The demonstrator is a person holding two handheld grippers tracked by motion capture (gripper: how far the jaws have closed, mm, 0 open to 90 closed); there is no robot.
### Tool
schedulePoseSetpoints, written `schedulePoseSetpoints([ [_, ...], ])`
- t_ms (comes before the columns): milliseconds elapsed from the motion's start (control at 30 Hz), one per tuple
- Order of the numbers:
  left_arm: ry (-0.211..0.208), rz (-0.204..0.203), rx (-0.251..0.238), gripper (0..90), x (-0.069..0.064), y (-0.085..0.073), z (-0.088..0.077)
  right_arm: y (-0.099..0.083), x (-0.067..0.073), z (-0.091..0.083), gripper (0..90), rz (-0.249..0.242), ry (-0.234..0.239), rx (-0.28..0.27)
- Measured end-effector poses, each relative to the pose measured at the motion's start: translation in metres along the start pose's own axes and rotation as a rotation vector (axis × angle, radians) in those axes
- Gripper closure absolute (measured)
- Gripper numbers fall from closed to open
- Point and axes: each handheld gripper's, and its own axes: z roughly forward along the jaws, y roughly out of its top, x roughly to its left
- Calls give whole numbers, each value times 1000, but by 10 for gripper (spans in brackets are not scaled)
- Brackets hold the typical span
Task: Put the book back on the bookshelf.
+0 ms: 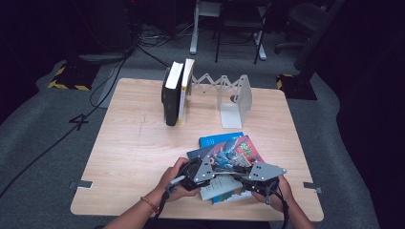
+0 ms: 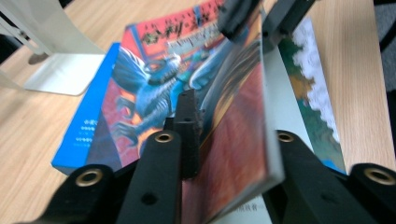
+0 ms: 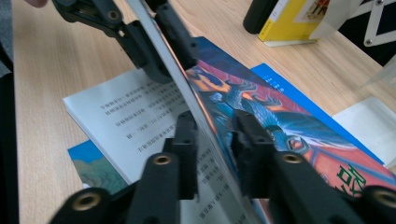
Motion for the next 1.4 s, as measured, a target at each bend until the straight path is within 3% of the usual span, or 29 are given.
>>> schedulePoseSetpoints([
  [233,-27,-18,-13,798,8,-9,-11,-23,-20,-5,510,83,-50,38],
  [300,-38,-20,-16,797,10,-15,-16,-33,-28,-7,507,99,-85,63],
  [367,-48,-31,-20,794,14,-19,-20,-44,-35,-10,521,125,-72,40],
  [567,-42,-57,-20,756,27,-27,-29,-40,-30,-10,698,36,-57,30],
  [700,27,-101,17,646,30,-27,-36,-31,-18,-8,767,-18,-63,42],
  [733,55,-97,23,620,29,-26,-39,-29,-16,-8,776,-27,-61,44],
  [833,39,-83,7,600,25,-26,-45,-21,-8,-6,789,-53,-58,51],
  [900,49,-64,27,594,21,-25,-45,-17,-4,-5,790,-65,-54,56],
  [1100,63,-24,85,731,16,-28,-39,-13,-2,-3,784,-74,-61,74],
  [1300,-3,-66,59,756,29,-40,-41,-15,-10,-5,637,-1,-35,15],
  [1400,-23,-92,44,752,38,-47,-43,-23,-17,-3,651,15,-50,25],
])
